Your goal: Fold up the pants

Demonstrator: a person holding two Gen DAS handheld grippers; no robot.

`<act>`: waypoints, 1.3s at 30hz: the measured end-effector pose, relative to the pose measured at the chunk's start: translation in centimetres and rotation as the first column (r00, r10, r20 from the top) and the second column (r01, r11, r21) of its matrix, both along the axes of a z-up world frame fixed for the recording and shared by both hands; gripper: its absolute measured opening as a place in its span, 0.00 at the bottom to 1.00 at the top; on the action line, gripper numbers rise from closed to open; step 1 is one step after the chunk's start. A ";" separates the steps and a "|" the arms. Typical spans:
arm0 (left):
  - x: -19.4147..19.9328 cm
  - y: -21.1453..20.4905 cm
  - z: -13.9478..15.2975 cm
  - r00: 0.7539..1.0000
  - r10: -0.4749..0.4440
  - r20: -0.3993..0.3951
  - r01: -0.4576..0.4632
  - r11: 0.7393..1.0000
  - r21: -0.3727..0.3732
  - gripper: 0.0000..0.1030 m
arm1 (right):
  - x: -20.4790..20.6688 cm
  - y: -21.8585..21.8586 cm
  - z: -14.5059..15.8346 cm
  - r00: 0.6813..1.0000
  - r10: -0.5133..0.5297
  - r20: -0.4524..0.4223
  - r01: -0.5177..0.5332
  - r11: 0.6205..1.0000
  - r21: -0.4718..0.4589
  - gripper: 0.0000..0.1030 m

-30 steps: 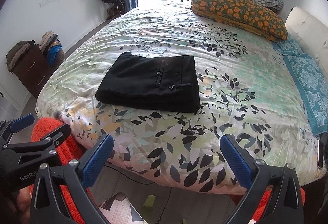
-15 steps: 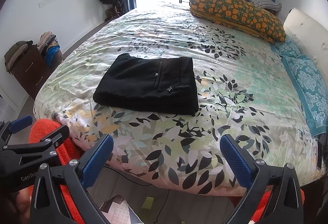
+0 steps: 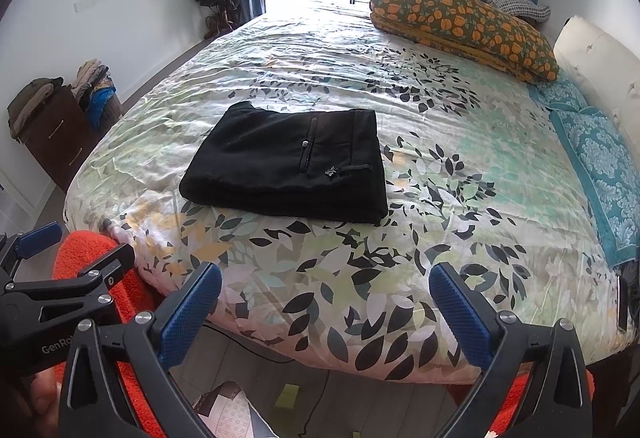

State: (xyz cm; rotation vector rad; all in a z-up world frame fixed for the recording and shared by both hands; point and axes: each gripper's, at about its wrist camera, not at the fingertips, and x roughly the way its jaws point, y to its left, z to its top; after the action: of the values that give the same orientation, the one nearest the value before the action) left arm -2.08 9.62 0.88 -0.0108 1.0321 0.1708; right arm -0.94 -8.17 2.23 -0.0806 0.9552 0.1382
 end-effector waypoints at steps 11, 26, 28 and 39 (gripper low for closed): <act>0.1 0.2 -0.2 1.000 -0.003 -0.004 0.003 1.000 0.001 0.96 | 0.1 -0.1 -0.2 1.000 0.000 -0.004 0.000 1.000 -0.001 1.00; 0.2 0.6 -0.9 1.000 -0.006 -0.010 0.006 1.000 0.006 0.96 | 0.2 -0.4 -0.7 1.000 0.000 -0.011 0.000 1.000 -0.001 1.00; 0.2 0.4 -0.8 1.000 -0.004 -0.011 0.004 1.000 0.006 0.96 | 0.2 -0.4 -0.7 1.000 0.000 -0.011 0.000 1.000 0.000 1.00; 0.3 0.3 -0.8 1.000 -0.004 -0.013 0.004 1.000 0.009 0.96 | 0.6 -0.6 -1.0 1.000 -0.004 -0.019 0.004 1.000 0.003 1.00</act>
State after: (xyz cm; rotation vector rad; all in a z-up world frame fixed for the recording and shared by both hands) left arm -1.79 9.92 0.07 0.0006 1.0438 0.1719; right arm -0.31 -8.78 1.26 -0.0743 0.9742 0.1366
